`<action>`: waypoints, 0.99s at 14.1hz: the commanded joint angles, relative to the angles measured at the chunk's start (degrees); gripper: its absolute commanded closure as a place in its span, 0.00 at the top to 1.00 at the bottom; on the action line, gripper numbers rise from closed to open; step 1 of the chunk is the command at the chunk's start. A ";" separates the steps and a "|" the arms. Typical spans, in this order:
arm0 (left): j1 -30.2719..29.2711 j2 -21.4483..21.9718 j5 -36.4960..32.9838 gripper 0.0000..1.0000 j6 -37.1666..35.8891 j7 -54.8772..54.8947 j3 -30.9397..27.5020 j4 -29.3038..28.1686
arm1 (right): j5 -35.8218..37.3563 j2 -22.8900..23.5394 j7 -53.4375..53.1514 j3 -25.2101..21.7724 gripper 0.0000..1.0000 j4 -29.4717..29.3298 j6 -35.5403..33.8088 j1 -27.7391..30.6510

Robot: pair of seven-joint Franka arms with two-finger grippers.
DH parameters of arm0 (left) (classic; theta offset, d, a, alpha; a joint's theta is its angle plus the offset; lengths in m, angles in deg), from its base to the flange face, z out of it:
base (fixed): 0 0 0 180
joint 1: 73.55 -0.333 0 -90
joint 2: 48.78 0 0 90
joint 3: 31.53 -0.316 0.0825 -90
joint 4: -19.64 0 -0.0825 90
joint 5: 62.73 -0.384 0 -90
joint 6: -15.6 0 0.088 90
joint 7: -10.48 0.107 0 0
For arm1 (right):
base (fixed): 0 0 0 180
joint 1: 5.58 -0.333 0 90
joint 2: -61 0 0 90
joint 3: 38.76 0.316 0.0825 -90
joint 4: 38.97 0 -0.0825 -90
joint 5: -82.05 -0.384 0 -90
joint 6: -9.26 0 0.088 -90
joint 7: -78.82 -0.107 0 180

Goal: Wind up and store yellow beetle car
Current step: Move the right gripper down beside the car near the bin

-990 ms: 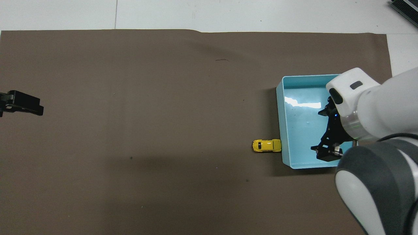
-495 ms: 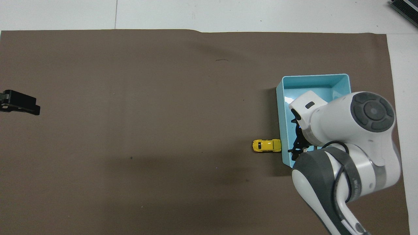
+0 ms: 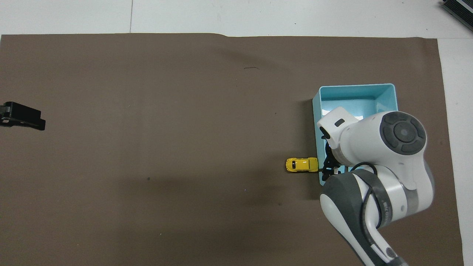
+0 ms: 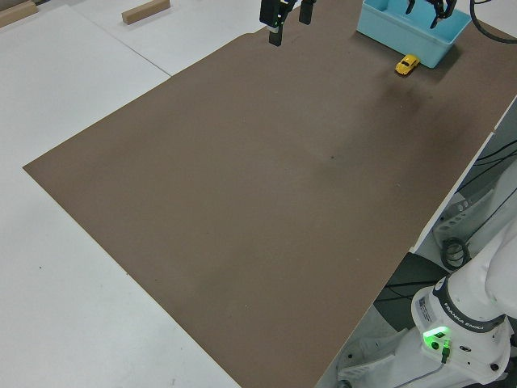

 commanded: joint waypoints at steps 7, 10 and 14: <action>-0.81 -0.49 0.16 1.00 -0.11 -0.56 0.48 1.11 | -0.05 6.00 -0.83 -0.10 1.00 3.75 9.77 -0.86; -0.72 -0.49 0.16 1.00 -0.11 -0.48 0.57 1.11 | -0.05 5.92 -1.18 -0.10 1.00 4.88 9.78 -1.65; -0.81 -0.49 0.16 1.00 -0.11 -0.56 0.48 1.11 | -0.05 4.52 -1.18 -0.10 1.00 7.87 9.86 -3.32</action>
